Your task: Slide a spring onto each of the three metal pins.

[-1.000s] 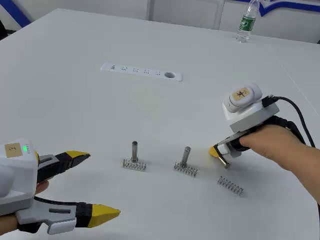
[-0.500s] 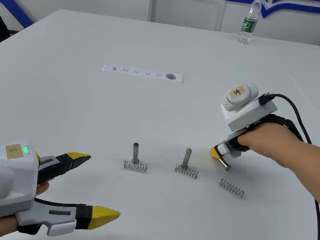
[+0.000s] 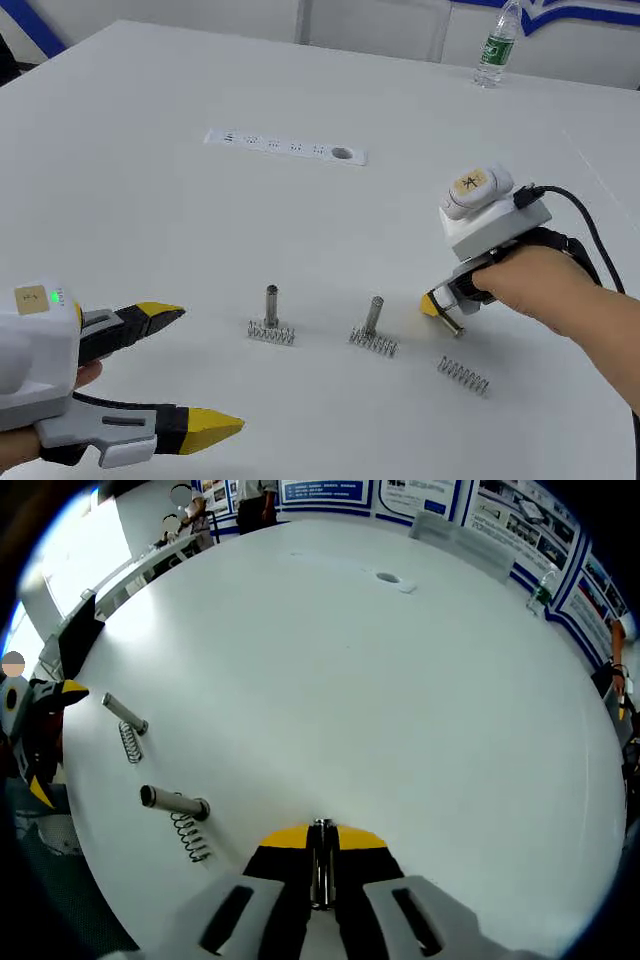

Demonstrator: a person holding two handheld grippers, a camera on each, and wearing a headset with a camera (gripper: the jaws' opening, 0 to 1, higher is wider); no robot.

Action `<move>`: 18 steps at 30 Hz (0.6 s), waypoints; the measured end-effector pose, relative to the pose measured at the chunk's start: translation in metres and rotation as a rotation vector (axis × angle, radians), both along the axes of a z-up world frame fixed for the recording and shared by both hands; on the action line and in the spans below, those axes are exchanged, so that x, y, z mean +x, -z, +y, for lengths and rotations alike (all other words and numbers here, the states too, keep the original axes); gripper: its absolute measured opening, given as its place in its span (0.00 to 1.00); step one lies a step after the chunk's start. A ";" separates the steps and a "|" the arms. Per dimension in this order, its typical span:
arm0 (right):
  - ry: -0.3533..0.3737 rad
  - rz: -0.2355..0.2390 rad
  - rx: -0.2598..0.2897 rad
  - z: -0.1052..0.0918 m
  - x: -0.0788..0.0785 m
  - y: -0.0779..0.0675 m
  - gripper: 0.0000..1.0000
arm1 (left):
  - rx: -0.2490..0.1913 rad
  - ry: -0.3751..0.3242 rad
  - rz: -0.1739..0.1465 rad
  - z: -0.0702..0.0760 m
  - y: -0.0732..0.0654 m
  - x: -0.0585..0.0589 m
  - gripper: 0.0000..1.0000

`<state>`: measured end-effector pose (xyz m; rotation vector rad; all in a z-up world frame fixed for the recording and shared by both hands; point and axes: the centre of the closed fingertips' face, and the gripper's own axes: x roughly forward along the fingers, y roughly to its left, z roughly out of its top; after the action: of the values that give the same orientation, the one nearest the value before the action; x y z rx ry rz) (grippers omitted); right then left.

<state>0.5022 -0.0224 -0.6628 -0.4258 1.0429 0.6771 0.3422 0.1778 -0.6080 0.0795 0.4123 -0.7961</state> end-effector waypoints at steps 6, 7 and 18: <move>0.002 -0.029 0.019 -0.004 -0.004 -0.013 0.08 | 0.001 -0.006 -0.001 0.003 -0.001 0.002 0.86; 0.004 -0.033 0.021 -0.005 -0.005 -0.015 0.08 | 0.001 -0.006 -0.002 0.003 -0.001 0.002 0.86; 0.032 -0.088 0.069 -0.017 -0.018 -0.032 0.08 | 0.002 0.008 -0.009 -0.004 -0.005 0.002 0.86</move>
<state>0.4842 -0.0393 -0.6313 -0.3756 0.9387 0.6584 0.3440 0.1742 -0.6029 0.0870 0.4043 -0.8034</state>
